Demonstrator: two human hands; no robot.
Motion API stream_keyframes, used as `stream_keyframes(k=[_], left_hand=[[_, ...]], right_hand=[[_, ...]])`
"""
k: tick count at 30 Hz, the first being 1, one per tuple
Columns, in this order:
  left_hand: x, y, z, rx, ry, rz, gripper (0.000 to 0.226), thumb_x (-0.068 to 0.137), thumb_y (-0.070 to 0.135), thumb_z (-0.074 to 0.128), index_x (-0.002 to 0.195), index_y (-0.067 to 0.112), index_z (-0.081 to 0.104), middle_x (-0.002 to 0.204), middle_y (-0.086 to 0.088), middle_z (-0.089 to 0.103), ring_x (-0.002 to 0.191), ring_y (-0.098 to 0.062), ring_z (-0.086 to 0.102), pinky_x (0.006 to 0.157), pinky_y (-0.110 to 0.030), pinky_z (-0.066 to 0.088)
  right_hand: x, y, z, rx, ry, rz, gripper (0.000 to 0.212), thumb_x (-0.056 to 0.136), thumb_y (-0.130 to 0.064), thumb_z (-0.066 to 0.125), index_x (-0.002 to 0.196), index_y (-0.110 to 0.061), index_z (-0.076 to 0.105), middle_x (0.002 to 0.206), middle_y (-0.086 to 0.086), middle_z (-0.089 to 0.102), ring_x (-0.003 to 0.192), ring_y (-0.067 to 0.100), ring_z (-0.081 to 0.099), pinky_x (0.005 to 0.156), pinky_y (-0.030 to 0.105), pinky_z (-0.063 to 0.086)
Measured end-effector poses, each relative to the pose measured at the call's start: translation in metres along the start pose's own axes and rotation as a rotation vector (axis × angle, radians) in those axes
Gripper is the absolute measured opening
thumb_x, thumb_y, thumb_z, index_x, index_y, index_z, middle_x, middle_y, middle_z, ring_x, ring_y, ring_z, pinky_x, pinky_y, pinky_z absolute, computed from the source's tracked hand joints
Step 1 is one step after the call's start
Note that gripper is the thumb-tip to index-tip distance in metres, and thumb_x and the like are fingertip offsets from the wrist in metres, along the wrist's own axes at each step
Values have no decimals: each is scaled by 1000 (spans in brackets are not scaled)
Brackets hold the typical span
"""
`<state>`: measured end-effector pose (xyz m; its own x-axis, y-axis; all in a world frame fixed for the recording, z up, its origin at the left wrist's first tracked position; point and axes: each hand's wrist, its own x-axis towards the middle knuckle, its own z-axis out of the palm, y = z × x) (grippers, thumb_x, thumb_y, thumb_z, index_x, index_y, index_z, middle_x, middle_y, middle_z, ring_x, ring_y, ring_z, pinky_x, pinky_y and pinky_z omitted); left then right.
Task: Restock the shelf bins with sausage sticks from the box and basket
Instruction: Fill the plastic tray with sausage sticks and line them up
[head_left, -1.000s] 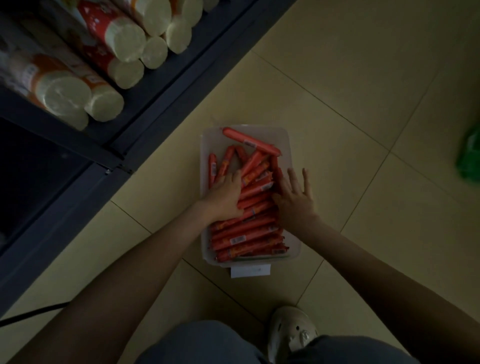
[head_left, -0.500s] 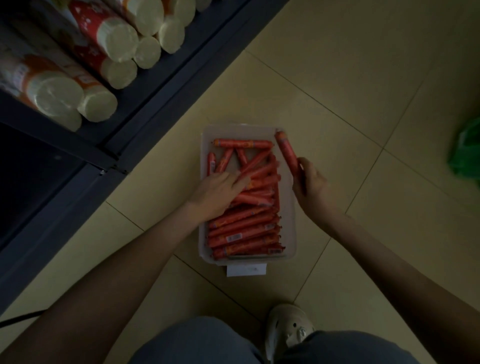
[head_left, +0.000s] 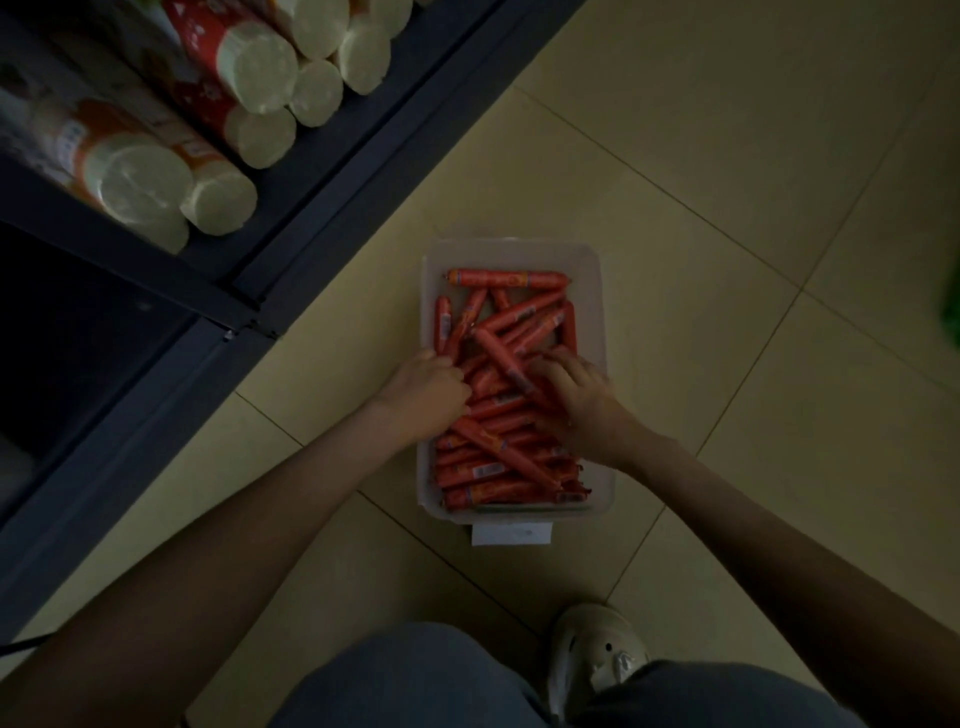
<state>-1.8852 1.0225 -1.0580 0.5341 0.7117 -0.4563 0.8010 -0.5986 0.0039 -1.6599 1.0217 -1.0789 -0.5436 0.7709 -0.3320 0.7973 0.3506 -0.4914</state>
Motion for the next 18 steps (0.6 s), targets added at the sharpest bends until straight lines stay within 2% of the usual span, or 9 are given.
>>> stream_keyframes(k=[2, 4, 7, 10, 13, 14, 16, 18], left_hand=[[-2, 3, 3, -67, -11, 9, 43, 97, 46, 38, 124, 16, 53, 121, -2, 54, 114, -21, 46, 97, -31, 28], [-5, 1, 8, -129, -4, 47, 54, 91, 56, 44, 130, 19, 47, 124, -2, 48, 116, -21, 42, 98, -31, 27], [-7, 1, 14, -110, 7, 43, 58, 89, 57, 48, 133, 20, 44, 126, -3, 45, 117, -20, 40, 97, -30, 27], [-4, 17, 15, -91, 54, -24, 51, 95, 52, 40, 129, 14, 48, 126, -5, 49, 117, -23, 44, 97, -32, 28], [-3, 31, 17, -143, 89, -64, 43, 95, 44, 45, 126, 14, 51, 123, -8, 50, 114, -25, 46, 96, -34, 31], [-5, 33, 17, -175, 135, -61, 40, 92, 40, 53, 122, 13, 54, 119, -10, 53, 110, -26, 49, 93, -36, 36], [-7, 34, 18, -243, 335, -38, 35, 84, 34, 62, 107, 8, 63, 105, -13, 59, 95, -29, 57, 82, -36, 45], [-10, 34, 20, -311, 549, -53, 40, 85, 38, 53, 100, 3, 64, 101, -15, 62, 92, -28, 56, 79, -36, 46]], right_hand=[[6, 0, -1, -22, -93, -18, 64, 83, -27, 59, 139, -9, 34, 147, 18, 34, 140, 35, 23, 113, 48, 21], [15, -2, -2, -38, -142, 10, 69, 87, -19, 61, 144, -5, 25, 149, 16, 29, 141, 30, 20, 114, 41, 16], [23, -4, -2, -123, -140, 67, 76, 87, -24, 62, 147, -8, 18, 146, 13, 32, 134, 29, 30, 107, 40, 24], [31, -3, -7, -336, -123, 71, 65, 88, -29, 58, 143, -12, 28, 144, 10, 34, 129, 30, 32, 101, 41, 27], [40, -1, -17, -351, -171, 84, 63, 89, -29, 58, 143, -14, 32, 144, 13, 35, 129, 33, 33, 103, 39, 28], [39, -1, -20, -335, -191, 81, 64, 89, -31, 59, 144, -15, 31, 145, 13, 34, 130, 33, 33, 103, 38, 28], [32, 0, -24, -338, -203, 41, 63, 89, -33, 58, 145, -17, 32, 145, 11, 35, 130, 31, 32, 102, 37, 29], [17, 1, -20, -365, -204, -40, 61, 91, -39, 54, 145, -21, 32, 144, 9, 35, 130, 30, 33, 99, 39, 30]])
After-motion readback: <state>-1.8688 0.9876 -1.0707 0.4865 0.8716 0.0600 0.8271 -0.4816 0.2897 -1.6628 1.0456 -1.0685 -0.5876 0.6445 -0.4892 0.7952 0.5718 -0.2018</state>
